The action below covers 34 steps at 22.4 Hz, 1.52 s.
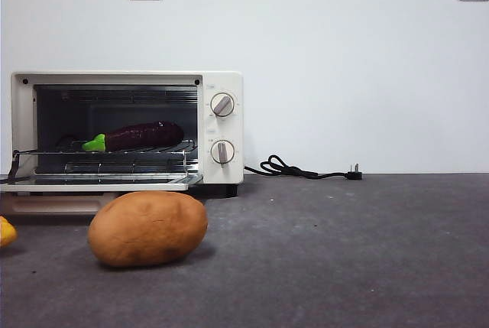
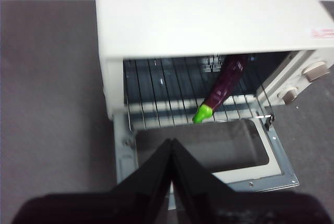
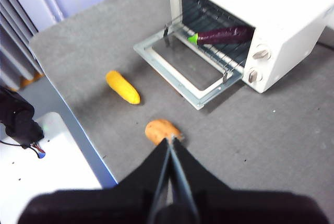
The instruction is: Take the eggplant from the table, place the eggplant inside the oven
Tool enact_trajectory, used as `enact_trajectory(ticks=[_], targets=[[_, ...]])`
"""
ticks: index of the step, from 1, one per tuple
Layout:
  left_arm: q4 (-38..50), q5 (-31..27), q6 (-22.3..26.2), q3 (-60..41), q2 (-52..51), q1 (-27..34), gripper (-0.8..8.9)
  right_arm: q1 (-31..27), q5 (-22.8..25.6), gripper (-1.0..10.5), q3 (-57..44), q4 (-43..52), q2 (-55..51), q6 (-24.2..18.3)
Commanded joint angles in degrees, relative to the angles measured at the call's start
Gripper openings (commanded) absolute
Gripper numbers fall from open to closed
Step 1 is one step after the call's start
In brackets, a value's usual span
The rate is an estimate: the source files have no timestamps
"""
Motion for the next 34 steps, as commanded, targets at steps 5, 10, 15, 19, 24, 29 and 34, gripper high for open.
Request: enact_trajectory(ticks=[5, 10, 15, 19, 24, 29, 34], targets=[[-0.39, 5.68, 0.92, -0.61, 9.49, 4.79, -0.06, 0.11, 6.34, -0.1, 0.04, -1.27, -4.9, -0.15], [-1.46, 6.34, 3.1, -0.92, 15.02, 7.63, -0.06, 0.11, 12.0, -0.1, 0.02, -1.27, -7.58, -0.15], [0.9, 10.08, 4.09, -4.9, 19.34, 11.19, -0.06, 0.11, 14.84, -0.1, 0.02, -1.29, -8.9, -0.13], [5.55, 10.97, 4.46, -12.17, 22.71, 14.1, -0.06, 0.11, 15.54, -0.1, 0.02, -1.29, -8.9, 0.85], [17.25, 15.06, 2.25, -22.21, 23.74, 16.04, -0.06, 0.11, 15.54, -0.1, 0.02, -1.29, -8.9, 3.04], [22.69, 18.82, 0.76, -25.81, 27.93, 15.26, -0.06, 0.11, 15.43, -0.1, 0.02, -1.29, -8.9, 4.81], [24.96, 23.56, 0.74, -25.81, 32.35, 13.9, -0.06, 0.11, 15.37, -0.1, 0.02, -1.29, -8.9, 6.25]])
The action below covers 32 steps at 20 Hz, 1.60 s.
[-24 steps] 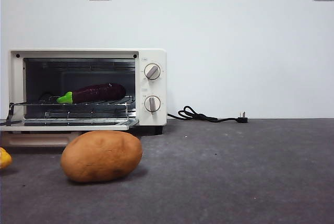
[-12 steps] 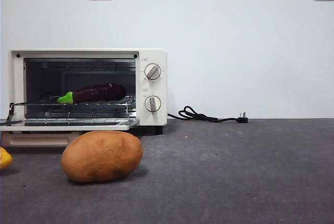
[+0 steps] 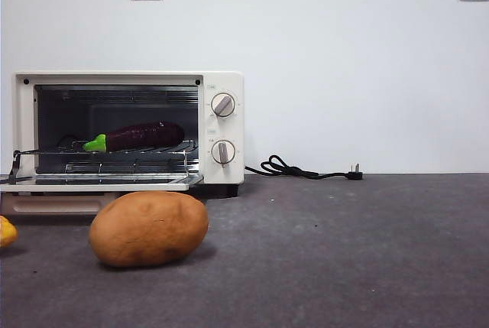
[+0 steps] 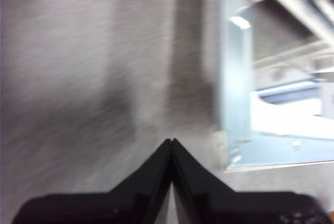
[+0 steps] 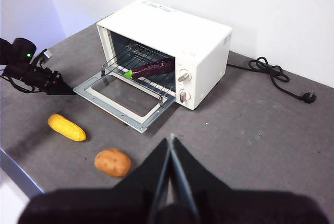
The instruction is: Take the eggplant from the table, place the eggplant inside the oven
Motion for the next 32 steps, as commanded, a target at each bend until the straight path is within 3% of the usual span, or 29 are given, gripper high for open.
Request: enact_trajectory(ticks=[1, 13, 20, 27, 32], targets=[[1.05, 1.44, -0.28, -0.44, 1.64, -1.09, -0.06, 0.09, 0.0, -0.1, 0.02, -1.29, -0.07, 1.42], [6.47, 14.32, -5.11, 0.11, 2.01, -3.63, -0.06, 0.09, 0.17, -0.1, -0.07, -1.29, -0.07, 2.32], [6.82, 19.58, -6.73, 6.23, 1.99, -3.96, -0.06, 0.09, -0.02, -0.1, -0.09, -1.29, 0.0, 2.14], [10.12, 17.44, -7.98, 14.01, 1.99, -5.99, -0.06, 0.09, -0.04, -0.1, -0.09, -1.31, 0.0, 2.25], [14.82, 11.76, -9.35, 16.81, 1.99, -8.2, -0.06, 0.09, -0.07, -0.1, -0.11, -1.33, 0.0, 2.6]])
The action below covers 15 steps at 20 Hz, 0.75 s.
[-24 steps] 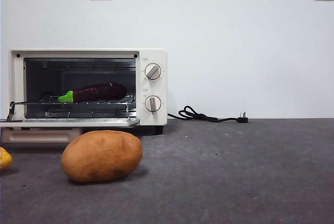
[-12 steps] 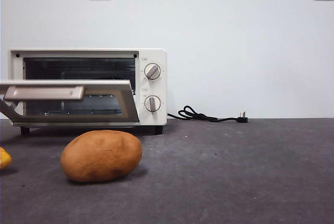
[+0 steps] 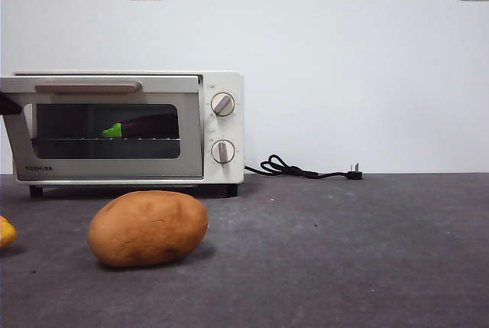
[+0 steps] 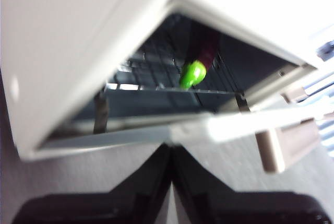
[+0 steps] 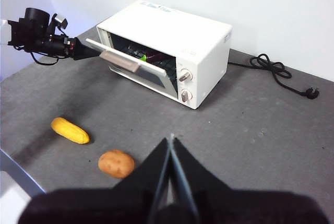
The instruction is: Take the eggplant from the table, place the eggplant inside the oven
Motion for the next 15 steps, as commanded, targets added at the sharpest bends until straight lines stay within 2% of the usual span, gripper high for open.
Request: enact_trajectory(ticks=[1, 6, 15], targets=[[1.22, -3.26, -0.42, 0.77, 0.35, -0.74, -0.06, 0.09, -0.11, -0.1, -0.09, -1.33, 0.0, 1.42], [0.94, -8.74, -0.48, 1.68, 0.13, -1.14, -0.06, 0.09, -0.72, -0.1, -0.09, -1.36, 0.0, 2.14], [-3.76, -12.24, -2.14, 1.68, -3.85, -1.49, -0.06, 0.09, -0.7, -0.1, -0.11, -1.36, 0.02, 2.14]])
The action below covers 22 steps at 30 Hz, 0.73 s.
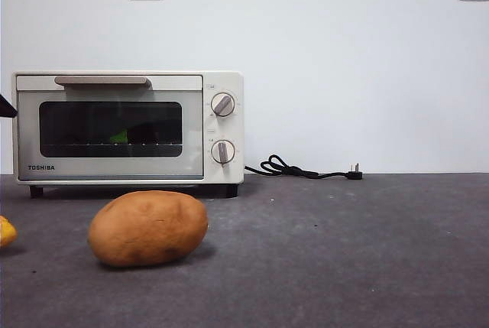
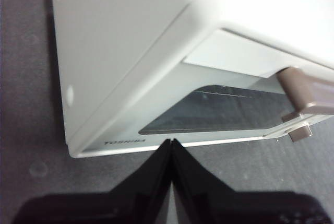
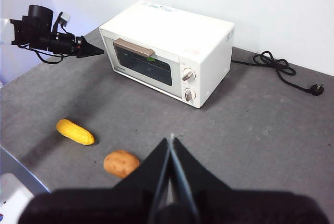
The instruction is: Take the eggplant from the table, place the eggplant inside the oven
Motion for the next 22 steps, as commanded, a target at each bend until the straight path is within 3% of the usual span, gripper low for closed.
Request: enact_trajectory(ticks=[1, 13, 22], targets=[[-1.7, -1.75, -0.39, 0.15, -2.82, -0.7, -0.06, 0.11, -0.22, -0.1, -0.11, -1.36, 0.0, 0.63], [-13.49, -13.79, 0.9, 0.15, -20.06, -7.65, -0.06, 0.11, -0.2, -0.1, -0.11, -1.36, 0.0, 0.55], [-26.18, -19.28, 3.15, 0.15, -34.86, -15.72, -0.06, 0.11, -0.2, -0.1, -0.09, -1.36, 0.0, 0.39]])
